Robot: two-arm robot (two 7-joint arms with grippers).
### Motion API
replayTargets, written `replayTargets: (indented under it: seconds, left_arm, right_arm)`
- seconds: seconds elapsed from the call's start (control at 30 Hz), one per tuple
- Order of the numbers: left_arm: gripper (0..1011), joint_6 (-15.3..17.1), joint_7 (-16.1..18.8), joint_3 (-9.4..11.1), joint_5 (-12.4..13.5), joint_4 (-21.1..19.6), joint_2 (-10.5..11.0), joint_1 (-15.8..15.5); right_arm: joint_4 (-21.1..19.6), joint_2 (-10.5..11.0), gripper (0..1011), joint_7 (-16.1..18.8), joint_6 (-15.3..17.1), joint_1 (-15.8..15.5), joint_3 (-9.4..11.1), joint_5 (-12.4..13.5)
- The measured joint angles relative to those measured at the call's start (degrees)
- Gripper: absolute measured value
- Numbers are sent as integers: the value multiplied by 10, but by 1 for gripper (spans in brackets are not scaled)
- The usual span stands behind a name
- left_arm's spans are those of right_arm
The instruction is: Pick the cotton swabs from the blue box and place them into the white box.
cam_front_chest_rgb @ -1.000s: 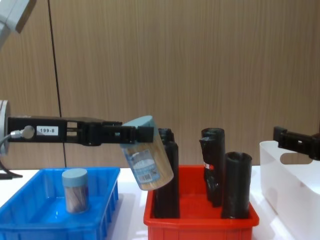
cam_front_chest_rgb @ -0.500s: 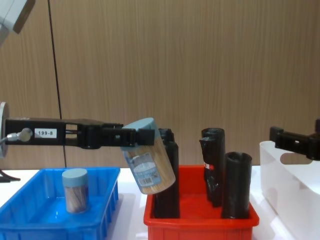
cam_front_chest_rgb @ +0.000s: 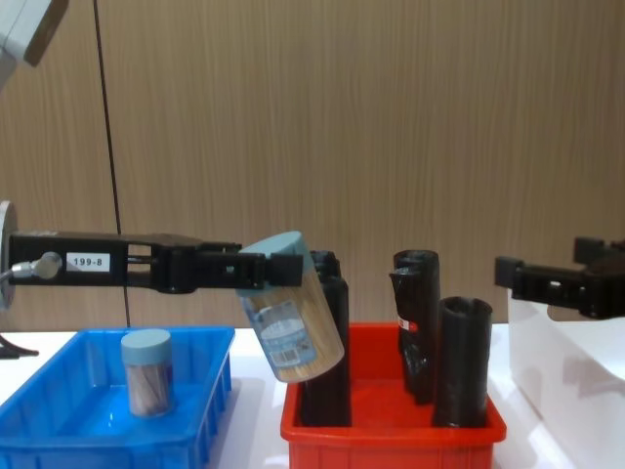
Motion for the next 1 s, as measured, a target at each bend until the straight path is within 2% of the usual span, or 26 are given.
replayTargets:
  seconds: [0.1,0.5,0.77,1.0]
  left_arm:
    - [664,0,0,0,0,0,0,0]
    - [665,0,-1,0,0,-1,1,1]
    - [665,0,-1,0,0,-1,1,1]
    - [665,0,-1,0,0,-1,1,1]
  right_arm:
    - [1,3,1001,18,7,4,1,2]
    - [14,19,1002,132,44,31,1,9]
    - [31,21,1002,207,67,56,-9,-8]
    - [49,15,1001,246,77,75,-20,-24]
